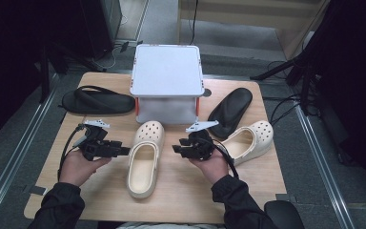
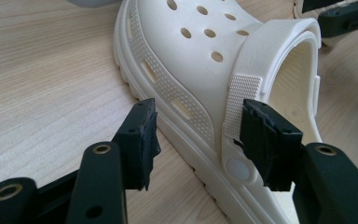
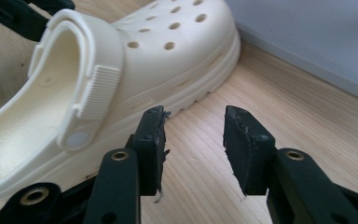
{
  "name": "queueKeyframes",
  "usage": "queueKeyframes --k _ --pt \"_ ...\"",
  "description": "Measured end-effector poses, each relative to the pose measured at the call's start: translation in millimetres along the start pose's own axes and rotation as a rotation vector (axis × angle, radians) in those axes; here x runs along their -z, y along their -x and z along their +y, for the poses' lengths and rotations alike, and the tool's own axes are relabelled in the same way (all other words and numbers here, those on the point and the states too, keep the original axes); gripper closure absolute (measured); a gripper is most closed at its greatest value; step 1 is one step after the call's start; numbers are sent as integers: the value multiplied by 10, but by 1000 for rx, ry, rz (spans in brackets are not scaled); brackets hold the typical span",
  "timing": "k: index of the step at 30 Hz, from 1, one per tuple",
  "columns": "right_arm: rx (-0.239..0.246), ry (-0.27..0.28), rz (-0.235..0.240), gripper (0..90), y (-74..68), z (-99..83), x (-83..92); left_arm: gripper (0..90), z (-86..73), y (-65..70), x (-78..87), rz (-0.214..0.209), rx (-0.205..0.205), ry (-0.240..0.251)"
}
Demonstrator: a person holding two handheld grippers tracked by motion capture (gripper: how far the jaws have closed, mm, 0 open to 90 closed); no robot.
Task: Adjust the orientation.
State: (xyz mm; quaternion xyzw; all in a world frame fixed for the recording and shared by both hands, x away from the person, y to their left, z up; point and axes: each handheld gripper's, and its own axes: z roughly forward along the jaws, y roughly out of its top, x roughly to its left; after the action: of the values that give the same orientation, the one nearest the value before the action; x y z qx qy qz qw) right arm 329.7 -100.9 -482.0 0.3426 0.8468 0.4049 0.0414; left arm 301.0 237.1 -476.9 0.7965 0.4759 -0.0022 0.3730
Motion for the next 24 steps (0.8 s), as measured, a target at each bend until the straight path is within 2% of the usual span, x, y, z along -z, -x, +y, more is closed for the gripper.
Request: queueKeyframes --k 5,8,11,14,24 --pt "-21 10 -8 595 52 -63 129 441 10 -32 -22 -15 -19 -20" --pt "-22 25 -25 552 69 -118 229 439 23 -42 -29 -19 -13 -12" --pt "-31 26 -40 553 106 -197 312 438 54 -55 -29 -22 -25 -5" --pt "-61 22 -48 553 142 -258 376 438 74 -53 -33 -24 -24 -2" --pt "-94 37 -73 551 172 -381 600 437 121 -49 -64 -25 -38 -7"
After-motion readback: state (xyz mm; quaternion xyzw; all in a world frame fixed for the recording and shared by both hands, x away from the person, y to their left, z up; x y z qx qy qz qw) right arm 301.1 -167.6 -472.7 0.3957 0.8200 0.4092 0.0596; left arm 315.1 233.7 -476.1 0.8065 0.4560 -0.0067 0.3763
